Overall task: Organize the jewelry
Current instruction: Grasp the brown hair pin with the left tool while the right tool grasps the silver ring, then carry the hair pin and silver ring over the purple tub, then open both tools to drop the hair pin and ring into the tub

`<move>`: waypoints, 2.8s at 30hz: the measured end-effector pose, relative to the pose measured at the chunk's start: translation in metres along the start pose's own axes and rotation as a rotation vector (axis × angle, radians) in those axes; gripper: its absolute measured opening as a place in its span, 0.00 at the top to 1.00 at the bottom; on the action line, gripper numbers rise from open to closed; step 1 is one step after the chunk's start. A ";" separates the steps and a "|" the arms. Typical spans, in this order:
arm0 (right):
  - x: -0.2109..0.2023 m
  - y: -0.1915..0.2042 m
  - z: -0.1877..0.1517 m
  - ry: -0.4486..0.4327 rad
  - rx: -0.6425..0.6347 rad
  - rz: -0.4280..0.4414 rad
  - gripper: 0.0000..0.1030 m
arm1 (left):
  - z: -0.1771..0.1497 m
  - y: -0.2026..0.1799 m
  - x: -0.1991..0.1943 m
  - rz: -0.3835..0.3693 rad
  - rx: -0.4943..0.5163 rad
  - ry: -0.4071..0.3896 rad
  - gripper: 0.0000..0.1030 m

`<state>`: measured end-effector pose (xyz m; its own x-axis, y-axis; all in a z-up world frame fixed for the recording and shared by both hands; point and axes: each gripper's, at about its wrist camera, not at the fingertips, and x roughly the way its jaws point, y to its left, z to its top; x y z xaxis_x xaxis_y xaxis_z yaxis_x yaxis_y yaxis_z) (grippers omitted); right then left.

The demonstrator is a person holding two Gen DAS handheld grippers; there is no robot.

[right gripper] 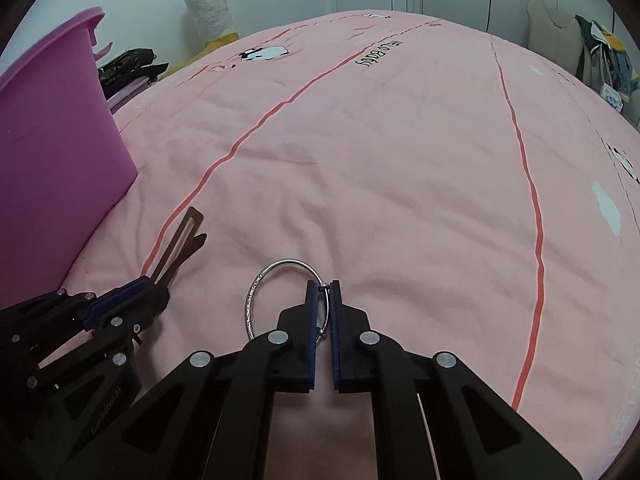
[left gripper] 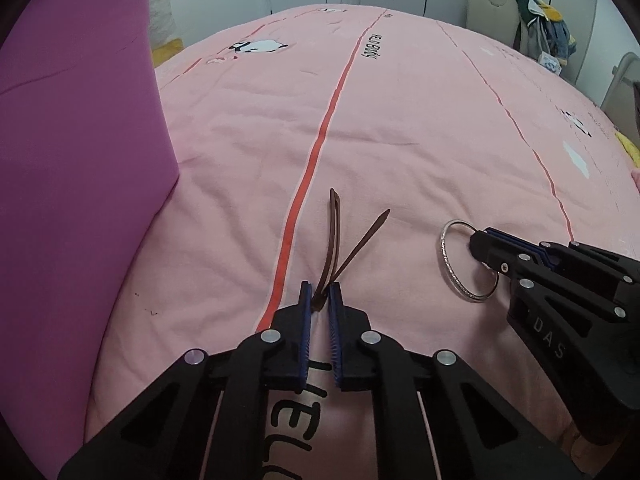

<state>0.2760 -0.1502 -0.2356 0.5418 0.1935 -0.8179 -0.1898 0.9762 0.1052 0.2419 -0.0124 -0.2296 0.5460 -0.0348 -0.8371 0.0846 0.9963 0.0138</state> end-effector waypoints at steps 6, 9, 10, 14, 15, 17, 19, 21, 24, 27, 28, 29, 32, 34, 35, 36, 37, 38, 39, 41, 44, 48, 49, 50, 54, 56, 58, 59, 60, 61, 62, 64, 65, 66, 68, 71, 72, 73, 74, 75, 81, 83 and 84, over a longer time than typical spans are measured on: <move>-0.017 -0.005 -0.014 -0.001 0.043 0.015 0.95 | -0.003 0.005 -0.016 -0.025 -0.016 -0.010 0.97; -0.030 -0.007 -0.023 -0.003 0.071 0.020 0.95 | -0.007 0.006 -0.025 -0.028 -0.014 -0.020 0.97; -0.035 -0.008 -0.027 -0.004 0.076 0.021 0.95 | -0.010 0.007 -0.029 -0.035 -0.014 -0.021 0.97; -0.057 -0.008 -0.041 -0.010 0.099 0.016 0.95 | -0.017 0.008 -0.044 -0.046 -0.010 -0.028 0.97; -0.061 -0.008 -0.043 -0.011 0.107 0.017 0.95 | -0.018 0.009 -0.048 -0.050 -0.012 -0.028 0.97; -0.075 -0.009 -0.050 -0.017 0.128 0.017 0.95 | -0.021 0.008 -0.059 -0.059 -0.008 -0.034 0.97; -0.086 -0.009 -0.056 -0.022 0.146 0.015 0.95 | -0.027 0.005 -0.073 -0.071 0.007 -0.041 0.97; -0.101 -0.010 -0.061 -0.031 0.164 0.011 0.95 | -0.032 0.001 -0.088 -0.081 0.017 -0.049 0.97; -0.123 -0.009 -0.069 -0.042 0.179 0.003 0.95 | -0.039 -0.003 -0.112 -0.101 0.027 -0.064 0.97; -0.150 -0.005 -0.072 -0.068 0.184 -0.005 0.94 | -0.044 -0.007 -0.139 -0.122 0.038 -0.078 0.97; -0.161 -0.003 -0.073 -0.081 0.185 -0.005 0.95 | -0.044 -0.007 -0.146 -0.123 0.042 -0.081 0.97; -0.170 0.000 -0.073 -0.092 0.183 -0.007 0.95 | -0.046 -0.008 -0.155 -0.128 0.046 -0.086 0.97; -0.198 0.011 -0.073 -0.127 0.171 -0.008 0.95 | -0.048 -0.006 -0.189 -0.148 0.054 -0.122 0.97; -0.218 0.021 -0.071 -0.155 0.160 -0.003 0.94 | -0.048 -0.003 -0.211 -0.160 0.053 -0.146 0.97; -0.226 0.025 -0.069 -0.167 0.154 -0.001 0.94 | -0.048 0.000 -0.223 -0.164 0.051 -0.157 0.97; -0.235 0.030 -0.068 -0.180 0.150 0.004 0.94 | -0.047 0.003 -0.234 -0.172 0.046 -0.169 0.97; -0.246 0.035 -0.066 -0.196 0.145 0.012 0.94 | -0.047 0.006 -0.242 -0.178 0.041 -0.178 0.97; -0.254 0.040 -0.062 -0.208 0.141 0.021 0.94 | -0.046 0.011 -0.252 -0.187 0.034 -0.191 0.97; -0.261 0.045 -0.060 -0.220 0.136 0.029 0.94 | -0.045 0.016 -0.262 -0.191 0.028 -0.203 0.97; -0.276 0.062 -0.052 -0.250 0.111 0.036 0.94 | -0.041 0.028 -0.277 -0.180 0.021 -0.224 0.97; -0.289 0.087 -0.038 -0.280 0.081 0.078 0.94 | -0.035 0.052 -0.297 -0.143 0.004 -0.257 0.97; -0.294 0.129 -0.013 -0.299 0.030 0.141 0.94 | -0.024 0.093 -0.315 -0.070 -0.026 -0.286 0.97; -0.294 0.140 -0.007 -0.300 0.016 0.154 0.94 | -0.021 0.103 -0.317 -0.055 -0.034 -0.289 0.97; -0.293 0.152 0.000 -0.302 0.001 0.170 0.94 | -0.017 0.116 -0.318 -0.039 -0.045 -0.290 0.97; -0.280 0.196 0.023 -0.277 -0.048 0.217 0.94 | -0.008 0.158 -0.316 0.028 -0.080 -0.279 0.97; -0.269 0.216 0.033 -0.251 -0.072 0.230 0.94 | -0.004 0.180 -0.311 0.056 -0.099 -0.266 0.97; -0.257 0.235 0.042 -0.224 -0.092 0.239 0.94 | -0.002 0.197 -0.304 0.067 -0.118 -0.243 0.97; -0.249 0.244 0.047 -0.206 -0.104 0.240 0.94 | -0.001 0.205 -0.299 0.069 -0.128 -0.227 0.97; -0.242 0.251 0.051 -0.191 -0.113 0.237 0.94 | -0.001 0.213 -0.294 0.073 -0.138 -0.213 0.97; -0.234 0.259 0.056 -0.174 -0.122 0.234 0.94 | -0.001 0.218 -0.289 0.076 -0.144 -0.202 0.97; -0.227 0.264 0.060 -0.158 -0.129 0.232 0.94 | -0.002 0.224 -0.283 0.079 -0.153 -0.187 0.97; -0.214 0.274 0.065 -0.129 -0.143 0.221 0.94 | -0.005 0.233 -0.272 0.077 -0.173 -0.155 0.97; -0.207 0.277 0.067 -0.115 -0.148 0.217 0.94 | -0.006 0.238 -0.266 0.075 -0.181 -0.137 0.97; -0.199 0.281 0.069 -0.095 -0.153 0.209 0.94 | -0.006 0.241 -0.260 0.075 -0.189 -0.119 0.97; -0.186 0.284 0.071 -0.061 -0.160 0.196 0.94 | -0.006 0.247 -0.249 0.079 -0.207 -0.086 0.97; -0.169 0.289 0.073 -0.025 -0.174 0.176 0.94 | -0.005 0.256 -0.240 0.076 -0.232 -0.057 0.97; -0.166 0.290 0.074 -0.016 -0.173 0.177 0.94 | -0.005 0.258 -0.237 0.079 -0.236 -0.054 0.97; -0.163 0.287 0.072 -0.008 -0.171 0.180 0.94 | -0.005 0.259 -0.235 0.081 -0.238 -0.050 0.97; -0.159 0.288 0.073 0.006 -0.174 0.177 0.94 | -0.005 0.260 -0.232 0.080 -0.243 -0.041 0.97; -0.155 0.290 0.073 0.013 -0.176 0.171 0.94 | -0.004 0.261 -0.230 0.079 -0.246 -0.032 0.97; -0.142 0.296 0.075 0.038 -0.188 0.161 0.94 | -0.002 0.264 -0.221 0.085 -0.255 -0.006 0.96; -0.142 0.297 0.077 0.036 -0.187 0.147 0.81 | -0.001 0.265 -0.219 0.089 -0.260 0.004 0.82; -0.143 0.297 0.080 0.026 -0.187 0.131 0.60 | -0.001 0.264 -0.219 0.093 -0.263 0.009 0.54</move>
<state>0.2072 0.1196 -0.0420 0.4818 0.3121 -0.8188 -0.4067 0.9073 0.1065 0.1438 0.2586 -0.0432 0.5342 0.0569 -0.8435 -0.1854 0.9813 -0.0512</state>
